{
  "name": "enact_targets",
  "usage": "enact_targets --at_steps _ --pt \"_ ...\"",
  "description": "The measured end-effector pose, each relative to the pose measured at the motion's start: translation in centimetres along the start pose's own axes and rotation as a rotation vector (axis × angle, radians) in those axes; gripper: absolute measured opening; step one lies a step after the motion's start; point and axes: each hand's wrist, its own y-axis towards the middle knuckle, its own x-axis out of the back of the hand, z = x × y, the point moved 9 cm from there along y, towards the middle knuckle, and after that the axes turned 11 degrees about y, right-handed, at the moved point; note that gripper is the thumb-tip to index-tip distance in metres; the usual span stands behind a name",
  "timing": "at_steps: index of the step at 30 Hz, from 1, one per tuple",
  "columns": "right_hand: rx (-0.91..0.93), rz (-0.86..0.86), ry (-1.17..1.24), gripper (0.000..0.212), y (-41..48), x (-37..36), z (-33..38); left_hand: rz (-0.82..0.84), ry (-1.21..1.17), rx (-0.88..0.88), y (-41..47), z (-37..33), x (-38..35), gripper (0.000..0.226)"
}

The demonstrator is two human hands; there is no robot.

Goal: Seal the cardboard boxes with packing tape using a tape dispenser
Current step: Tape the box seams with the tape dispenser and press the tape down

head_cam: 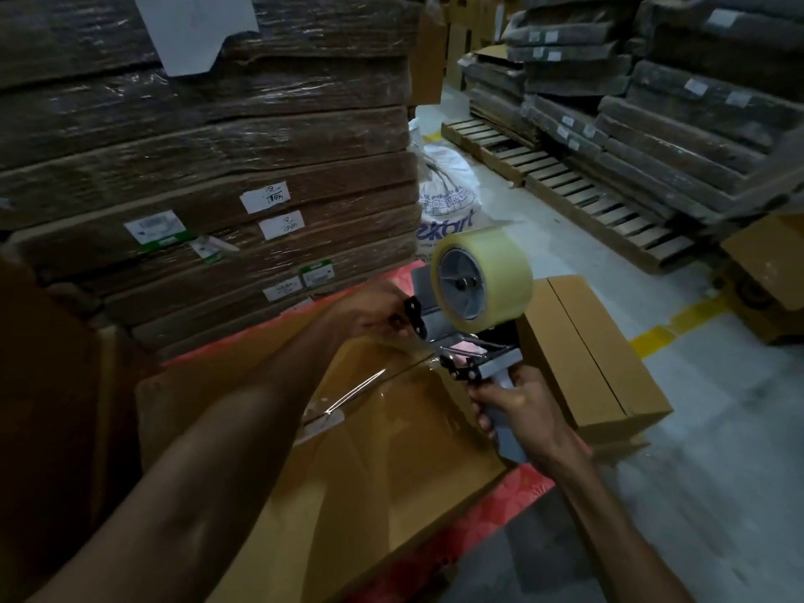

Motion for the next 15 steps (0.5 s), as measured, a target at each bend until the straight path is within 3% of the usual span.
enact_targets --at_steps 3,7,11,15 --pt "-0.003 -0.022 -0.060 0.023 0.3 0.9 0.2 -0.124 0.123 -0.003 2.1 -0.9 3.2 0.018" --pt "-0.056 -0.060 -0.128 0.017 1.0 1.6 -0.7 -0.060 0.303 -0.022 4.8 -1.6 4.7 0.014" --pt "-0.093 -0.090 -0.180 0.013 1.5 2.0 -2.0 -0.203 0.296 -0.049 7.6 -1.3 6.6 0.018" --pt "-0.090 -0.125 -0.202 0.023 2.1 1.9 -2.9 -0.285 0.366 -0.076 9.0 -0.9 7.1 0.017"
